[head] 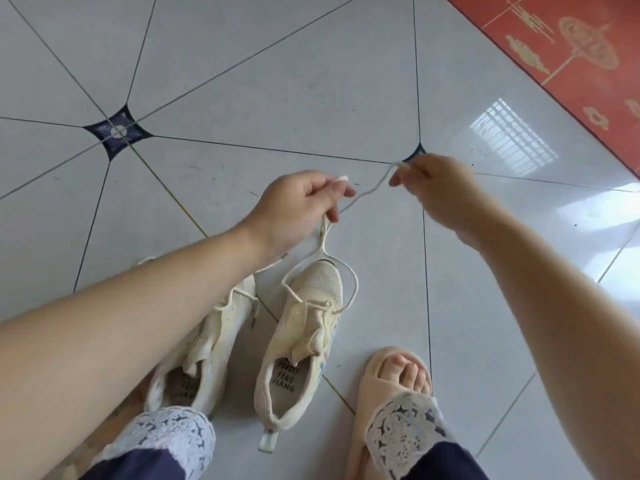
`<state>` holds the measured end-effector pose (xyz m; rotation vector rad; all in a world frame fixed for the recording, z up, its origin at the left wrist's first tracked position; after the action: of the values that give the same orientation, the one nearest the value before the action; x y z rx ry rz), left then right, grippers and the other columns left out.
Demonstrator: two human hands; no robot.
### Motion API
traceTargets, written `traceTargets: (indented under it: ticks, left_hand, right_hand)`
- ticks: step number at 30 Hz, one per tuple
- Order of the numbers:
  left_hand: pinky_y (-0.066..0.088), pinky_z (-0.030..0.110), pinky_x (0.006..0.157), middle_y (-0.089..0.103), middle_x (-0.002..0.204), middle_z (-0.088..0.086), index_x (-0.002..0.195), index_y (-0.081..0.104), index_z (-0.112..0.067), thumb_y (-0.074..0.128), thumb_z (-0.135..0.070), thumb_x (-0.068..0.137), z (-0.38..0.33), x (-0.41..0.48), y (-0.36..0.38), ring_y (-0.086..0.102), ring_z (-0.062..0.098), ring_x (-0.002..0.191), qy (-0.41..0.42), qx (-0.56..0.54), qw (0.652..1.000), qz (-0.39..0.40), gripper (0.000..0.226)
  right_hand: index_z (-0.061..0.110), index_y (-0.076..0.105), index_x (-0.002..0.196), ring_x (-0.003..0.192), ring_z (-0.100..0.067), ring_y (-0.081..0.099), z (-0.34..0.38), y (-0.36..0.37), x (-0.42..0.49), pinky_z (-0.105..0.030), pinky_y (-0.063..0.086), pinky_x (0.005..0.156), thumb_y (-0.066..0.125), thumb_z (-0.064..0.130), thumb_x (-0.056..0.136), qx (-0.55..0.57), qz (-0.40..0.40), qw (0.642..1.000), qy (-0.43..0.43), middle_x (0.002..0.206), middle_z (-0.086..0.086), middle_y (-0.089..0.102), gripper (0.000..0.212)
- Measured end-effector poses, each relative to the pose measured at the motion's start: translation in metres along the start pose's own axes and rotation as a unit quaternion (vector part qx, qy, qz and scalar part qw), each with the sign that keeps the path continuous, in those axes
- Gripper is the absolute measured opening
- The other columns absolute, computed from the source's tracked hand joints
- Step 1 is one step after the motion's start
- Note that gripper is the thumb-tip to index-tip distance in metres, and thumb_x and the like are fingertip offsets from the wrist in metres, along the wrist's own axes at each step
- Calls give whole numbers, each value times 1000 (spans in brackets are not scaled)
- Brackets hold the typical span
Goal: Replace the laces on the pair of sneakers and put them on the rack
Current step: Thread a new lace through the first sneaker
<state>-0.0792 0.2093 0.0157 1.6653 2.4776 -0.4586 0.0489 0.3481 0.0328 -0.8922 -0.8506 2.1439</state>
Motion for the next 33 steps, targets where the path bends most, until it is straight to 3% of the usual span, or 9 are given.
traceTargets:
  ticks: [4,6,8,13,16,20,25,29,33]
  left_hand:
    - [40,13,62,58,57,-9,81,62,-21,48,-22,95,-53,39,-17,54,2,59,3,-49,999,-16,21]
    - [46,20,62,55,54,-9,84,62,-16,47,-22,96,-80,52,-26,56,8,56,3,-100,995,-1,20]
    - [46,20,56,53,53,-8,87,62,-14,46,-23,96,-106,60,-34,52,9,51,15,-127,992,9,20]
    - [35,19,46,53,51,-4,93,60,-11,41,-25,98,-164,67,-51,37,10,42,57,-123,991,8,24]
    - [38,20,47,61,56,1,103,59,-12,41,-18,97,-191,60,-59,42,11,43,74,-106,991,30,19]
    - [45,23,52,68,82,2,99,62,-13,42,-8,95,-216,46,-66,49,9,48,91,-63,994,24,21]
    - [45,21,51,62,76,0,94,64,-13,46,-13,96,-247,33,-68,47,8,50,131,-38,991,1,19]
    - [40,21,48,58,64,0,85,65,-17,45,-21,97,-271,26,-70,45,8,47,168,-29,985,-20,23]
    - [43,20,50,61,63,-2,83,65,-14,50,-18,95,-281,21,-73,49,6,49,185,-14,981,-65,20]
  right_hand:
    - [27,68,85,34,-4,35,47,-58,19,-11,22,31,48,28,91,-12,-42,996,-77,59,6,42,21]
    - [29,69,96,39,-2,40,64,-77,25,-10,29,39,51,32,92,-26,-39,994,-97,74,6,53,19]
    - [28,68,103,57,-7,44,79,-92,32,-20,38,59,51,34,93,-23,-34,995,-92,78,6,53,21]
    - [27,62,106,62,-10,46,114,-129,40,-20,42,59,44,4,90,56,-51,993,-86,72,4,56,34]
    - [25,59,108,54,-8,46,132,-154,32,-17,41,49,44,2,92,150,-48,984,-87,70,-1,63,32]
    - [18,67,92,59,-9,52,154,-178,19,-20,44,59,46,5,95,163,-19,979,-118,73,-2,67,25]
    - [7,66,99,66,-13,62,171,-192,4,-21,50,62,51,13,94,225,15,967,-116,84,-8,71,17]
    - [8,63,102,81,-18,68,182,-206,-6,-25,54,68,42,22,98,364,111,921,-78,87,-8,71,25]
    - [1,58,116,96,-24,67,186,-218,-19,-28,56,75,40,-4,86,468,210,856,-61,98,-12,70,35]
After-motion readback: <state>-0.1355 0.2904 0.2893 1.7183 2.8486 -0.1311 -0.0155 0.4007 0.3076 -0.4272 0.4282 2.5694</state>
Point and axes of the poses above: each hand's wrist, its own x-axis towards the middle knuckle, its own y-axis out of the palm, z = x × y, the point moved 1 cm from there along x, towards the middle knuckle
